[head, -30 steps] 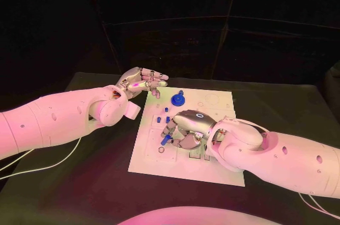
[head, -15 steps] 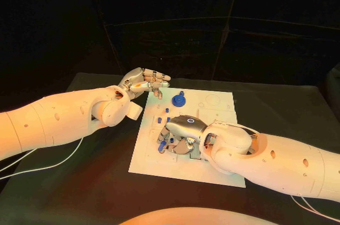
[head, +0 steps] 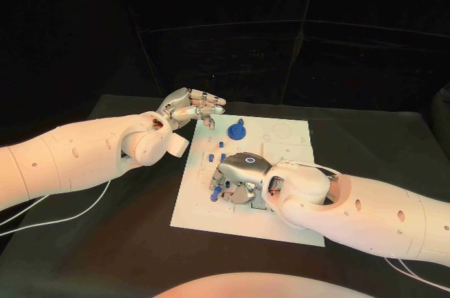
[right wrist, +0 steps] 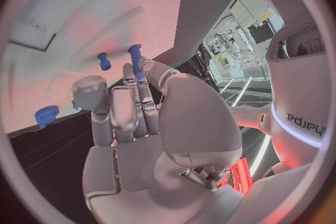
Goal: Assemble the parts on the task board
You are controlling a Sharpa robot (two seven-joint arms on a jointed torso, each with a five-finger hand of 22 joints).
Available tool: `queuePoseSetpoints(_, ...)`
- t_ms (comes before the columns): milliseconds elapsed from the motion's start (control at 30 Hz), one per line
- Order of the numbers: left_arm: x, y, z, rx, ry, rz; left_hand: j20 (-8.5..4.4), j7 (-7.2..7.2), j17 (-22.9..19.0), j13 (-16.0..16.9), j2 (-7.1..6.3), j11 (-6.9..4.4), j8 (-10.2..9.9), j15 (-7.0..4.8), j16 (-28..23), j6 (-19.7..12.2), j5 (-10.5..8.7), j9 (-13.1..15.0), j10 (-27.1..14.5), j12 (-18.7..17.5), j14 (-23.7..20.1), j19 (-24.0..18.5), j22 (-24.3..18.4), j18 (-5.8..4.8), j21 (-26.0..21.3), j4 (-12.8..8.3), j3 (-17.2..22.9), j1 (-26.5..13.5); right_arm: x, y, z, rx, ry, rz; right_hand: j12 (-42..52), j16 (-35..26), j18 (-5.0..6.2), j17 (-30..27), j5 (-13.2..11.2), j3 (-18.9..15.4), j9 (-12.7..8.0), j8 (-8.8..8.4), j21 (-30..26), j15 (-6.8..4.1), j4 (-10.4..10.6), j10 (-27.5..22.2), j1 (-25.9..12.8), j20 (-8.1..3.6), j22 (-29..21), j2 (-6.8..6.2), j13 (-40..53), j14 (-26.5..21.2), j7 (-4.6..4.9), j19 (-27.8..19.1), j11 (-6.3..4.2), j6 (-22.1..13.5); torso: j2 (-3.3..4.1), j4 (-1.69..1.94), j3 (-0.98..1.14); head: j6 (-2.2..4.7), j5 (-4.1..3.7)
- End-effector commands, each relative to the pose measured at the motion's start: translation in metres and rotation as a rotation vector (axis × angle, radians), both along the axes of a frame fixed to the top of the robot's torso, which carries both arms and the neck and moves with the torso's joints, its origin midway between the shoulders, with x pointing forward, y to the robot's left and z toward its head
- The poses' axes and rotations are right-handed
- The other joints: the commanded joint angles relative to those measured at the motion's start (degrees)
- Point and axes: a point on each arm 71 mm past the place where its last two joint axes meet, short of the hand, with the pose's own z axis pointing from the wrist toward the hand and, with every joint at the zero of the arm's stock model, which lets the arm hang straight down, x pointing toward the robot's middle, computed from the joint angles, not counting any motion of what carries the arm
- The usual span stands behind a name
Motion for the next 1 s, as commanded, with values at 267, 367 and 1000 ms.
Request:
queuePoseSetpoints(267,0.0,0.0,0.001,-0.007,-0.002,-0.008,0.33,0.02,-0.1,-0.1,0.55,0.01,0.2,-0.01,0.2,-0.3,-0.01,0.0,-0.5,0.3,-0.3,0.1,-0.1,0.77,-0.4,0.1,-0.4,0.0,0.0,0.002,-0.003,-0.074,-0.028,0.021,-0.4,0.2,0.0,-0.1,0.2,0.0,0.1,0.02,0.1,-0.19,0.2,0.5,-0.6,0.14,-0.1,-0.2,0.1,1.3,0.15,0.0,-0.1,0.2,0.0,0.02,0.01,-0.09,0.09)
queuePoseSetpoints(367,0.0,0.0,0.001,-0.007,-0.002,-0.008,0.33,0.02,-0.1,-0.1,0.55,0.01,0.2,-0.01,0.2,-0.3,-0.01,0.0,-0.5,0.3,-0.3,0.1,-0.1,0.77,-0.4,0.1,-0.4,0.0,-0.002,0.005,-0.004,-0.075,-0.027,0.03,-0.5,0.1,0.03,-0.3,0.3,-0.1,0.1,-0.01,0.0,-0.19,0.2,0.5,-0.8,0.14,-0.2,-0.35,0.1,1.3,0.14,-0.1,-0.09,0.2,-0.02,-0.03,0.01,-0.12,0.05)
queuePoseSetpoints(1000,0.0,0.0,0.001,-0.004,0.006,-0.01,0.34,0.03,-0.1,-0.1,0.6,0.02,0.3,0.0,0.3,-0.3,-0.02,0.0,-0.6,0.4,-0.4,0.1,-0.1,0.77,-0.4,0.1,-0.4,0.0,-0.005,0.016,-0.001,0.012,-0.053,0.055,-2.2,0.0,0.18,-0.6,0.5,-0.6,-0.2,-0.83,-0.6,0.22,0.3,-0.8,-2.1,0.42,-1.3,-1.53,-0.1,1.1,0.63,-0.7,0.48,-1.5,-0.05,-0.02,-0.02,-0.11,-0.33)
